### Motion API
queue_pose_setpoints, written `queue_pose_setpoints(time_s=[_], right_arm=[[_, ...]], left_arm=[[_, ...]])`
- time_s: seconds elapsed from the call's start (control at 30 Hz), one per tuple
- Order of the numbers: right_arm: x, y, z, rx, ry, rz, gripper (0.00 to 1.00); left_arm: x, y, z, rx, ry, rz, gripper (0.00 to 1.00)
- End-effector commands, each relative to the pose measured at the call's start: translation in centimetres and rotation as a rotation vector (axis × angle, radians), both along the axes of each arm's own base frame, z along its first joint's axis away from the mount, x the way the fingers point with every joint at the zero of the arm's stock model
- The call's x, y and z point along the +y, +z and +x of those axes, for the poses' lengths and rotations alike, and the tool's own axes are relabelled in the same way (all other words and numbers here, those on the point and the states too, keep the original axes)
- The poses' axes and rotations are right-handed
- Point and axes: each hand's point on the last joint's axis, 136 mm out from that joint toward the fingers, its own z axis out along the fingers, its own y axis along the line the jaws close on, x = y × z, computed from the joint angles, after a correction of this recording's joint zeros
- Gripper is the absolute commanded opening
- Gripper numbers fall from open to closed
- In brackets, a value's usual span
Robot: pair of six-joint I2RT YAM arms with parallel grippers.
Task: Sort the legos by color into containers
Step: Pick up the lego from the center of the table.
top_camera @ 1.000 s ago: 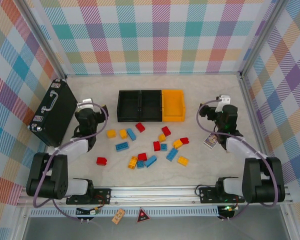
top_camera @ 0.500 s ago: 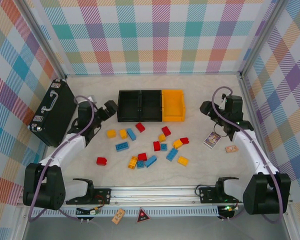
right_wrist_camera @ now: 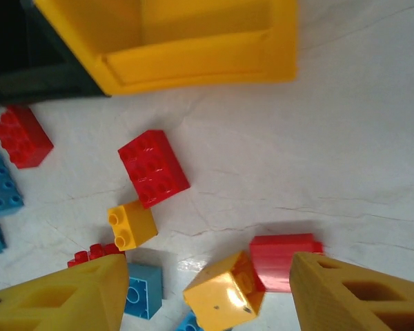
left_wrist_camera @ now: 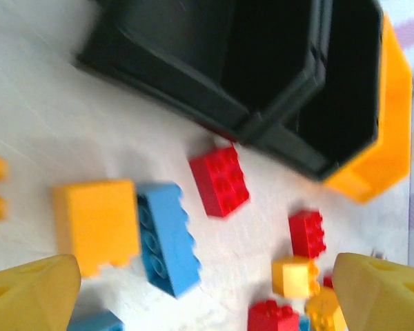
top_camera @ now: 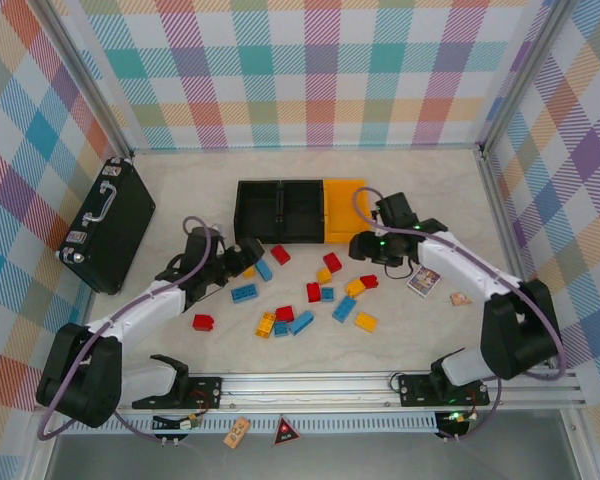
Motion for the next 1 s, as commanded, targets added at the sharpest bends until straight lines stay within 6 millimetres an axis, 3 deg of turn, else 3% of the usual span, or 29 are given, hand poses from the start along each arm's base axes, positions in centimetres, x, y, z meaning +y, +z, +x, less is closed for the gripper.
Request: queue_pose_setpoints(time_s=[0.0,0.13,0.43,0.63,0.97], right_arm=[[1.7,0.0,1.1,-0.029,0.052,-0.046,0.64],[3.8,-1.4,2.1,-0.013,0.092,-0.071,0.65],[7.0,-4.9,3.0,0.045,0.165,-0.141,0.66],[7.6,-6.5,2.9,0.077,0.185,-0.164,0.66],[7.2,-8.1,3.3,0.104,0.180,-0.232,0.53]], left_arm=[[-1.8,1.4,-0.7,-0.037,-0.095,0.081,0.90],[-3.1,1.3,-1.4,-0.035,-0.132,0.072,0.81],[-4.5,1.0,-2.1,-0.033,-0.173,0.093,0.80],[-4.7,0.8,-2.2,-0.031,-0.175,0.102,0.80],[-5.6,0.5,-1.8,-0.021,-0.192,0.098,0.79]])
